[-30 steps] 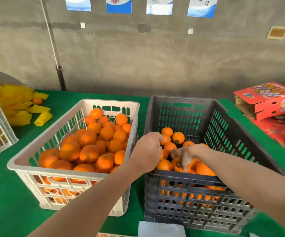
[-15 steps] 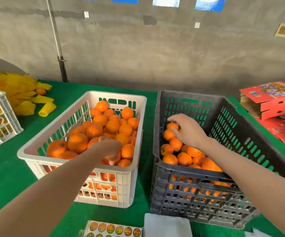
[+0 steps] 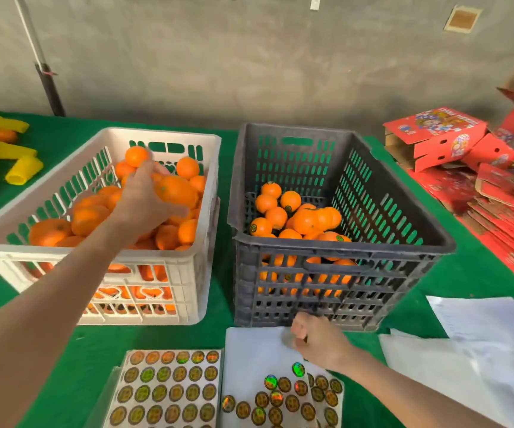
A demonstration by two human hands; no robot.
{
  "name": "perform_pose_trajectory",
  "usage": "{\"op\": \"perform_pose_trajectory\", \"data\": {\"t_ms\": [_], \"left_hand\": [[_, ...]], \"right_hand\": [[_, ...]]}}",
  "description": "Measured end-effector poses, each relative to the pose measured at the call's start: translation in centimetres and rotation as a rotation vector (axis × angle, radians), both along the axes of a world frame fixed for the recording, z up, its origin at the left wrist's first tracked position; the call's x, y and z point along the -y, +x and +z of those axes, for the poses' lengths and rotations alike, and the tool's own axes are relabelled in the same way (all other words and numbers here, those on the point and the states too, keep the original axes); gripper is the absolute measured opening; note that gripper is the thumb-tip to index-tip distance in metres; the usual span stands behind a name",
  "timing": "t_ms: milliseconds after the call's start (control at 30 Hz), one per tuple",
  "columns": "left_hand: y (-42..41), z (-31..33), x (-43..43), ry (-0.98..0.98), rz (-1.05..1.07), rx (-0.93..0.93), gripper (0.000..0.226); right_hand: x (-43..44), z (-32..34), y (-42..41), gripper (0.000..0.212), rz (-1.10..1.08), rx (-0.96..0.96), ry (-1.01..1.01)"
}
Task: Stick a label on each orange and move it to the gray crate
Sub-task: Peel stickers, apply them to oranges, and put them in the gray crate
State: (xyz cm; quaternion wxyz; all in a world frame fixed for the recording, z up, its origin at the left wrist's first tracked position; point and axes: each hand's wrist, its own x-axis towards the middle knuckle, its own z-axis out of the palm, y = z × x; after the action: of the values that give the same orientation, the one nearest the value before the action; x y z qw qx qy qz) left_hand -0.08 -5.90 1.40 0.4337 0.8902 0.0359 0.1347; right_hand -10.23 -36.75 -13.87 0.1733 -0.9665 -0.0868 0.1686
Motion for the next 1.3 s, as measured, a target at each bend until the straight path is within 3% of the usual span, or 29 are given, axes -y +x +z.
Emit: {"op": "perform_pose_trajectory", "data": {"t_ms": [100, 267, 367, 467, 600, 733, 867, 1033, 1167, 1300], "left_hand": [[-4.6, 0.2, 1.2, -0.082, -0.143, 0.026, 0.07], [-10.4, -3.3, 3.9, -0.186, -0.236, -0.208, 0.074], [-12.2, -5.9, 5.3, -0.243, -0.317, -0.406, 0.07], [-12.4, -7.1, 6.3, -0.338, -0.456, -0.552, 0.081], [-11.5, -7.7, 7.4, -0.334, -0.582, -0.611, 0.073], [-10.6, -7.6, 7.5, -0.364, -0.537, -0.603, 0.073], [-10.3, -7.8, 7.4, -0.37, -0.509, -0.638, 0.077], [-10.2, -8.7, 7.6, -0.344, -0.498, -0.691, 0.063], [-10.1, -9.2, 7.7, -0.278, -0.467, -0.713, 0.068], [-10.0, -9.7, 8.0, -0.165, -0.511, -0.77, 0.054]], "right_hand": [[0.6, -2.2, -0.3, 0.012, -0.163, -0.151, 0.09], [-0.6, -2.1, -1.3, 0.026, -0.353, -0.136, 0.445], [-1.2, -0.7, -2.1, 0.028, -0.33, -0.137, 0.646], [-1.4, 1.2, -2.5, 0.026, -0.252, -0.14, 0.808], [-1.4, 3.1, -2.8, 0.022, -0.226, -0.183, 0.996], [-0.2, 4.1, -3.0, 0.014, -0.242, -0.249, 0.989], [0.7, 3.8, -3.4, 0.029, -0.267, -0.241, 0.961], [0.2, 3.0, -3.9, 0.03, -0.236, -0.189, 0.904], [0.2, 2.6, -4.2, 0.025, -0.258, -0.23, 0.923], [0.1, 2.1, -4.4, 0.02, -0.296, -0.263, 0.879]]}}
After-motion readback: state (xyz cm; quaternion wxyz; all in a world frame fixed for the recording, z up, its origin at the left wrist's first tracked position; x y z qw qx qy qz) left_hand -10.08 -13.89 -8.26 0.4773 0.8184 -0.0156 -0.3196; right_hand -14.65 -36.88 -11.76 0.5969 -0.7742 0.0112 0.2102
